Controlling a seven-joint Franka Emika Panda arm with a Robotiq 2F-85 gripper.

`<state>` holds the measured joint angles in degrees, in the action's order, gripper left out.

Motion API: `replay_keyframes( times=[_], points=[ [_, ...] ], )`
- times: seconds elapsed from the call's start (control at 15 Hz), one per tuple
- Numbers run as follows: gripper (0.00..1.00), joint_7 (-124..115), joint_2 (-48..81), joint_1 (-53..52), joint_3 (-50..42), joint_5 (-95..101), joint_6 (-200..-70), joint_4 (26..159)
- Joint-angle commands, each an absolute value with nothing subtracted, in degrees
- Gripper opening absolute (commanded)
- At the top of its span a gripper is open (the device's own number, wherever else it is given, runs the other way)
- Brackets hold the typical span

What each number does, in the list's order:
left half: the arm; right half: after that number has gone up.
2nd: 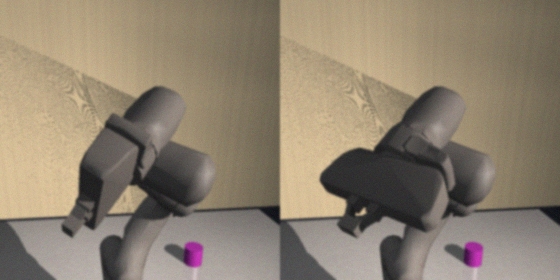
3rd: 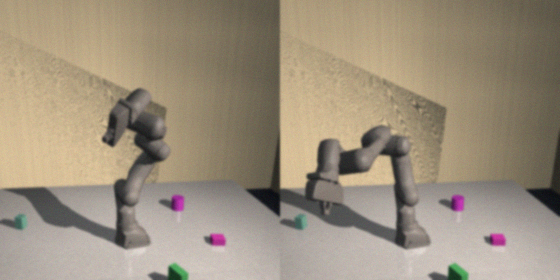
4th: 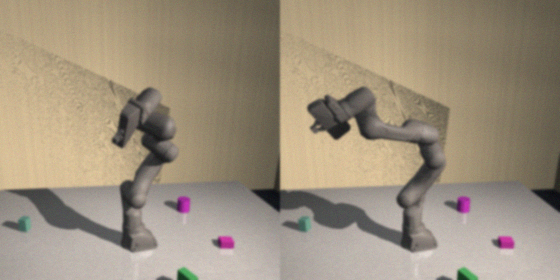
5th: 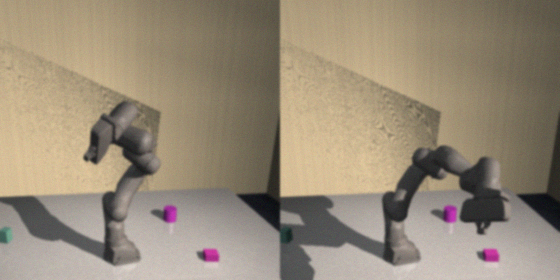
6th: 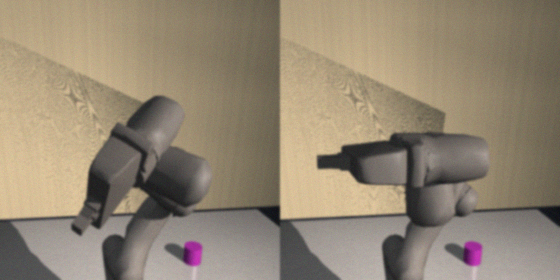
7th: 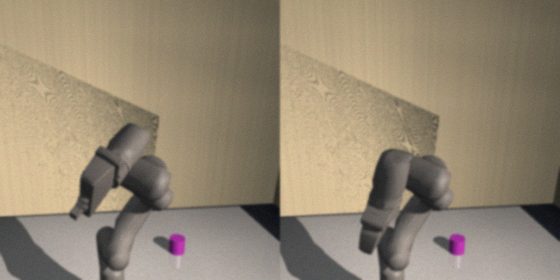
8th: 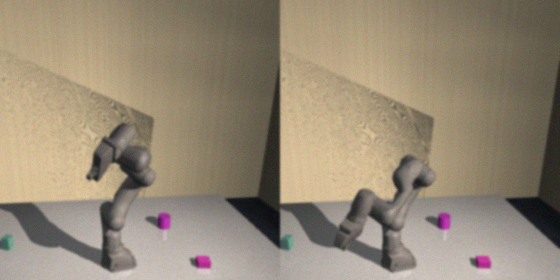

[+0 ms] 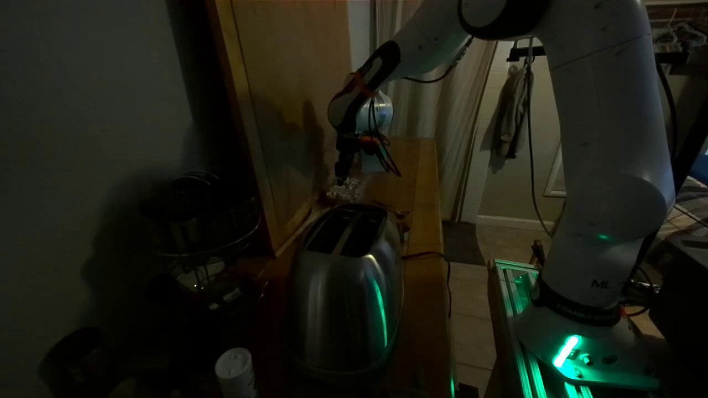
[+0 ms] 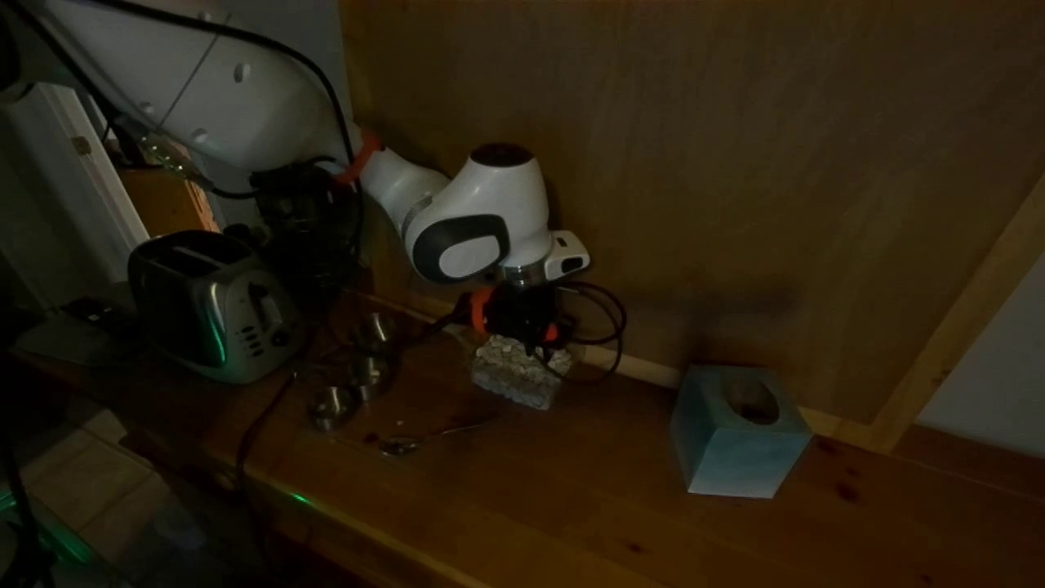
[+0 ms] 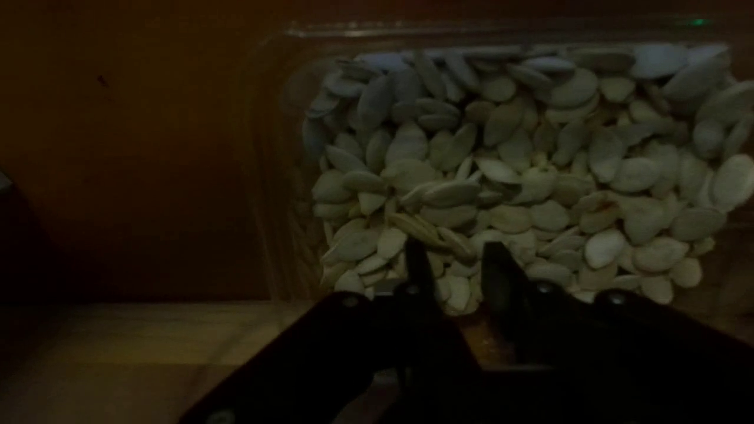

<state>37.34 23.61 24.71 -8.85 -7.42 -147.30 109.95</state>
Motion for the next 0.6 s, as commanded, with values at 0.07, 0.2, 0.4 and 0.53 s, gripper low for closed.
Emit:
replay_keyframes(
  times=[0.07, 0.2, 0.4, 0.53],
  points=[
    [0.00, 37.45, 23.66, 25.36, -8.18, -6.87, -147.74, 109.32],
    [0.00, 37.30, 23.72, 25.35, -8.36, -6.63, -147.62, 109.21],
    [0.01, 36.99, 23.30, 25.18, -8.60, -6.26, -147.17, 109.28],
    [0.01, 36.25, 22.63, 24.81, -9.01, -5.64, -146.73, 109.57]
  ],
)
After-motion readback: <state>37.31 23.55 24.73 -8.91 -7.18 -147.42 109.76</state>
